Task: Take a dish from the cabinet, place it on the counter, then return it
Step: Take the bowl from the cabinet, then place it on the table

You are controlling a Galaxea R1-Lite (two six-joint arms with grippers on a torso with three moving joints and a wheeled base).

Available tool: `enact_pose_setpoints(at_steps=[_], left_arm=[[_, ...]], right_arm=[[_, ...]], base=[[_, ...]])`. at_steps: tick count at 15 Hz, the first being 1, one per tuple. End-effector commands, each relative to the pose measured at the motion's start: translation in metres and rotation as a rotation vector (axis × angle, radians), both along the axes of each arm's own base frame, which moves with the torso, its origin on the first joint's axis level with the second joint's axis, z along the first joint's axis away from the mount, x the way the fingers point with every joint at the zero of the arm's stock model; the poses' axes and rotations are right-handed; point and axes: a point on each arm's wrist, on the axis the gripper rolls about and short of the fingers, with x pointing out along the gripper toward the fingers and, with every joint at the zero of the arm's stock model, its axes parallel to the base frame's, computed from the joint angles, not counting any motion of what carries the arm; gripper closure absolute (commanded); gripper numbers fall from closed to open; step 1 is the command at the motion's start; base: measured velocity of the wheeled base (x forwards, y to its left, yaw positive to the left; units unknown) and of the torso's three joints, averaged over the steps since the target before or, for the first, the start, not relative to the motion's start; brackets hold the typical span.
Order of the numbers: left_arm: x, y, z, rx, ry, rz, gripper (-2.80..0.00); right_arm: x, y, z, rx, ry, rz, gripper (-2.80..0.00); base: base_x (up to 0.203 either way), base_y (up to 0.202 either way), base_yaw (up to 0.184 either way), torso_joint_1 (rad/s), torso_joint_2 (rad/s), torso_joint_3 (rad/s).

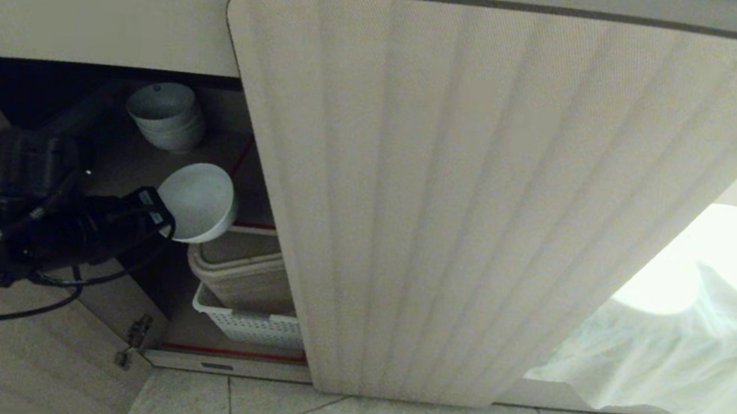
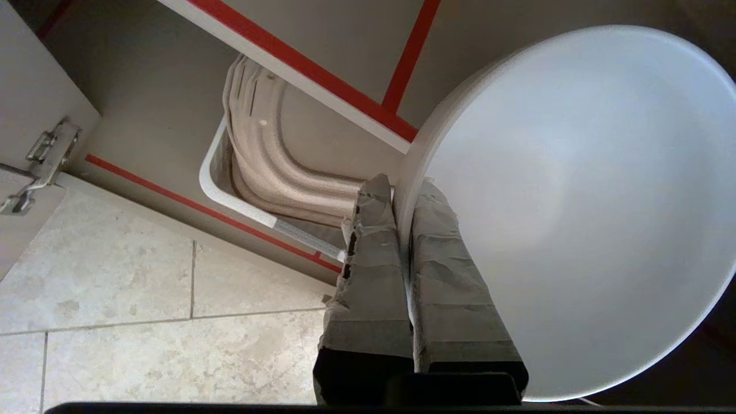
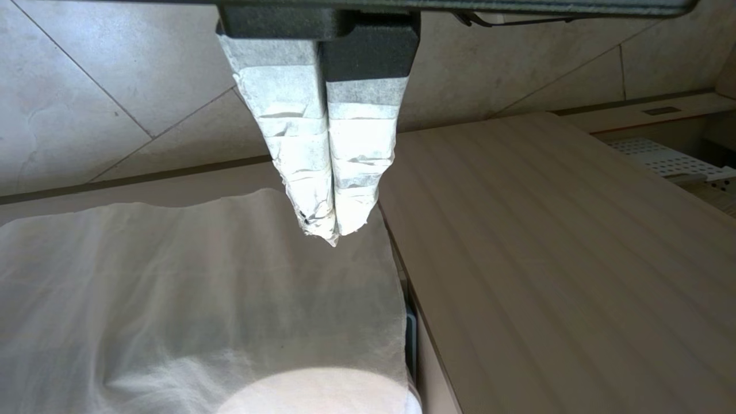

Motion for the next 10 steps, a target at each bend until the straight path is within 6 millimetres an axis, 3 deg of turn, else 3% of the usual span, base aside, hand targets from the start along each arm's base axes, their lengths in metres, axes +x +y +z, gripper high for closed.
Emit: enact_pose_setpoints(at_steps=[1,10], left_arm=[[-0.008,-0.002,0.004,-0.004,-0.012,-0.004,0.0],[-0.05,-0.004,-0.002,-0.002,0.015,-0.022,0.0]], right_arm=[[0.0,0.0,0.0,0.0,0.001,0.001,0.0],[0.0,0.0,0.0,0.001,0.001,0.0,0.0]], base=[[0.0,0.0,0.0,0.0,0.0,0.0],[0.0,0.0,0.0,0.0,0.0,0.0]])
